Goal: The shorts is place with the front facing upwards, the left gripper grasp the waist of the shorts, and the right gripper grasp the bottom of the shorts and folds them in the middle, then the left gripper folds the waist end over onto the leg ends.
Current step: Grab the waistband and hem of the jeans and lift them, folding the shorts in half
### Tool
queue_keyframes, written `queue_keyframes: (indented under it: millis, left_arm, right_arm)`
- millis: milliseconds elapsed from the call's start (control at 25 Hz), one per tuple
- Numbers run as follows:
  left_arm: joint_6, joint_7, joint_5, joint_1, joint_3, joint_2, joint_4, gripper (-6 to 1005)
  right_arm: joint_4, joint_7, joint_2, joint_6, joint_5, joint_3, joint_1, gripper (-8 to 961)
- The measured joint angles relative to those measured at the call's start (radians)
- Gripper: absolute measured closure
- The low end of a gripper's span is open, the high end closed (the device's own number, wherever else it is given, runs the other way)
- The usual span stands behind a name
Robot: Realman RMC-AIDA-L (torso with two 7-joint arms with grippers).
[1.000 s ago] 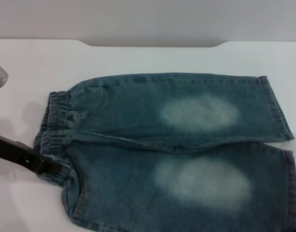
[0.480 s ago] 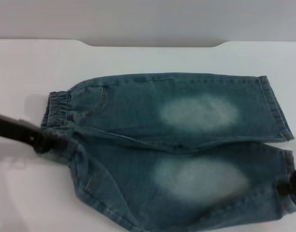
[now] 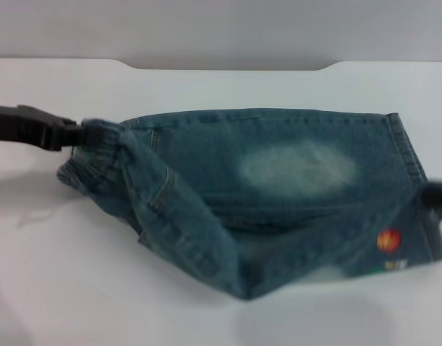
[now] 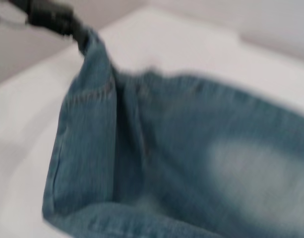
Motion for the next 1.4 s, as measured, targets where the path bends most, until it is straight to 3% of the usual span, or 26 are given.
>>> queue_keyframes:
  millis: [160, 280, 760, 1400]
  left_arm:
    - [-0.006, 0.006, -0.011, 0.001, -0.01, 0.001, -0.001, 952]
    - [-0.06, 0.024, -0.035, 0.004, -0.053, -0.012, 0.003, 952]
    - [-0.252, 0.045, -0.049, 0.007, -0.059, -0.046, -0.011, 952]
    - [-0.367, 0.039, -0.048, 0.019, -0.055, -0.048, -0.045, 951]
  right_arm:
    - [-0.03, -0.027, 0.0, 0.005, 0.096, 0.094, -0.008, 922]
    - [-0.071, -0.032, 0.012, 0.042, 0.148, 0.145, -0.019, 921]
    - [-0.074, -0.033, 0.033, 0.2, 0.176, 0.165, -0.037, 919]
    - [0.033, -0.067, 0.035, 0.329, 0.167, 0.15, -0.042, 917]
